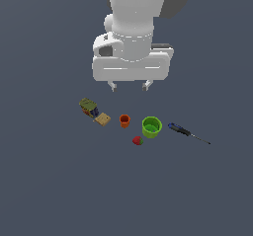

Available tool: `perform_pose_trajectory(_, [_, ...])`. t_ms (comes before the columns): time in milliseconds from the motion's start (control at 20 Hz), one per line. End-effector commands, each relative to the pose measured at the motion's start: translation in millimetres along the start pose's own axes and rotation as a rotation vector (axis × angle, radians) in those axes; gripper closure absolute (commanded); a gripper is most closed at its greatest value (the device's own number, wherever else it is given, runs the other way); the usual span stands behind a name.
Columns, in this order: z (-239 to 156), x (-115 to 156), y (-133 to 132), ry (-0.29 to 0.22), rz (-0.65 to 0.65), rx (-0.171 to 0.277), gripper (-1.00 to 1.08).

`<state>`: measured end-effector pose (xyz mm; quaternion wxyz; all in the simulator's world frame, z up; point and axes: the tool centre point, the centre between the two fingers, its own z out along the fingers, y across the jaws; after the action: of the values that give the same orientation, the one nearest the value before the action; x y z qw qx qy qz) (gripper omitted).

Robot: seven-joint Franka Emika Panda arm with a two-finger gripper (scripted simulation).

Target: Pick up a designated object from a clutter of objects.

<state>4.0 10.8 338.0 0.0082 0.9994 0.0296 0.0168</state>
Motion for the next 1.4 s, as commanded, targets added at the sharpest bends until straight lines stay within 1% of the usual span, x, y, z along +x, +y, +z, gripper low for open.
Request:
perform_pose_trajectory(0, [0.0,0.0,0.0,0.0,0.0,0.0,-0.92])
perform_pose_trajectory(150, [1.6,-0.4,5.0,-0.001,0.008,0.003,-0.92])
perform_pose_trajectory(350, [6.6,-2.8,23.2,-0.005,0.037,0.013,-0.92])
perform_pose_trajectory(450, [7.4,-3.7,28.2,-0.006,0.047,0.016,-0.92])
perform_pose_trajectory(700, [9.3,-2.1,24.7,-0.006,0.036,0.013,-0.92])
perform_pose_trajectory(850, [16.0,2.0,17.4,-0.008,0.009,0.008,-0.92])
perform_pose_trajectory(1050, [31.3,11.0,-0.9,-0.011,-0.056,-0.002,-0.92])
perform_pose_trajectory(1200, [47.9,19.3,-21.0,-0.014,-0.125,-0.012,-0.92])
perform_pose_trajectory(1350, [69.4,27.9,-47.7,-0.018,-0.212,-0.021,-0.92])
